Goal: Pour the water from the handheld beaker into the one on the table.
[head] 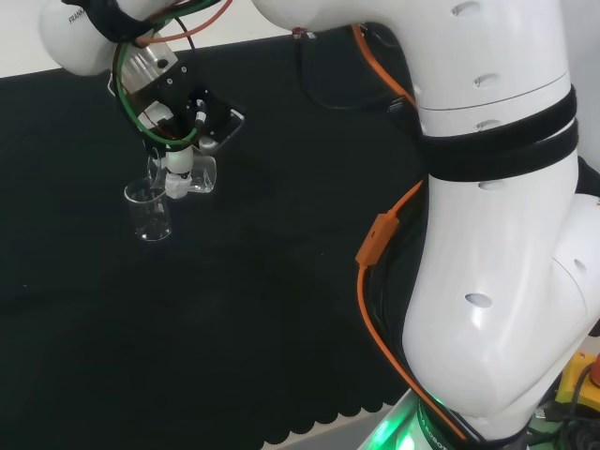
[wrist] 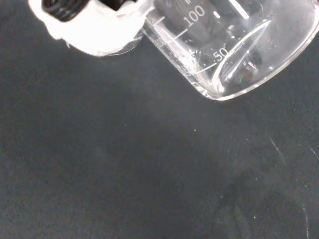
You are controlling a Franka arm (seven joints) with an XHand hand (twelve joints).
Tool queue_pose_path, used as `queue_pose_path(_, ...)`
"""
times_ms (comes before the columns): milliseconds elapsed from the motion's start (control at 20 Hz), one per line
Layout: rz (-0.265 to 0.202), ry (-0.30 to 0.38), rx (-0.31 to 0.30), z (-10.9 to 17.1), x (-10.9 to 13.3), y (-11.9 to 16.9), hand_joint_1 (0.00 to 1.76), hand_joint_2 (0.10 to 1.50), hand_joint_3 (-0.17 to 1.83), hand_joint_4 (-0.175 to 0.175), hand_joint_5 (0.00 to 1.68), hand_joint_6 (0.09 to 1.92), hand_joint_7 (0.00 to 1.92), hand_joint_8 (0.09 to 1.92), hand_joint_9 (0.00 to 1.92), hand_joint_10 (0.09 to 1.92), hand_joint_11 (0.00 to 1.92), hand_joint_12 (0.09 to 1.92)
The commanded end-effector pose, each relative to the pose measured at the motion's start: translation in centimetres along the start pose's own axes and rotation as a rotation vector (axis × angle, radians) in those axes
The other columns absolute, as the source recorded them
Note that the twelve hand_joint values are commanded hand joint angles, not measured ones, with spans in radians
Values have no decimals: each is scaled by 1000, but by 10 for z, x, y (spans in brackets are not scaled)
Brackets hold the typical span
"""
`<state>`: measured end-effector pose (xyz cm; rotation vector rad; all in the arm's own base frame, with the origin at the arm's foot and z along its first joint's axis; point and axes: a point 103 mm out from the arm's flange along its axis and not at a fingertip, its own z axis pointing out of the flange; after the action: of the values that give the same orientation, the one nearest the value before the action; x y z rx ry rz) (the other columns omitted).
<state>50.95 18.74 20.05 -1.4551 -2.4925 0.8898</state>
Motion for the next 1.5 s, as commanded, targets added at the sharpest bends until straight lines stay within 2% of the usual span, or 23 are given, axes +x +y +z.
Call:
queue_pose_path(50,7,-22,26,-2,2,0,1166,1141,-175,-127,1080,914,1388,1266,1408,1121,1101,1010)
queue_pose_path(1150,51,-114,89,-20,7,0,1165,1141,-175,-122,1079,916,1388,1266,1405,1119,1092,1009)
queue_pose_path(1500,55,-142,130,-23,10,2,1164,1142,-175,-121,1078,918,1389,1266,1405,1118,1093,1009)
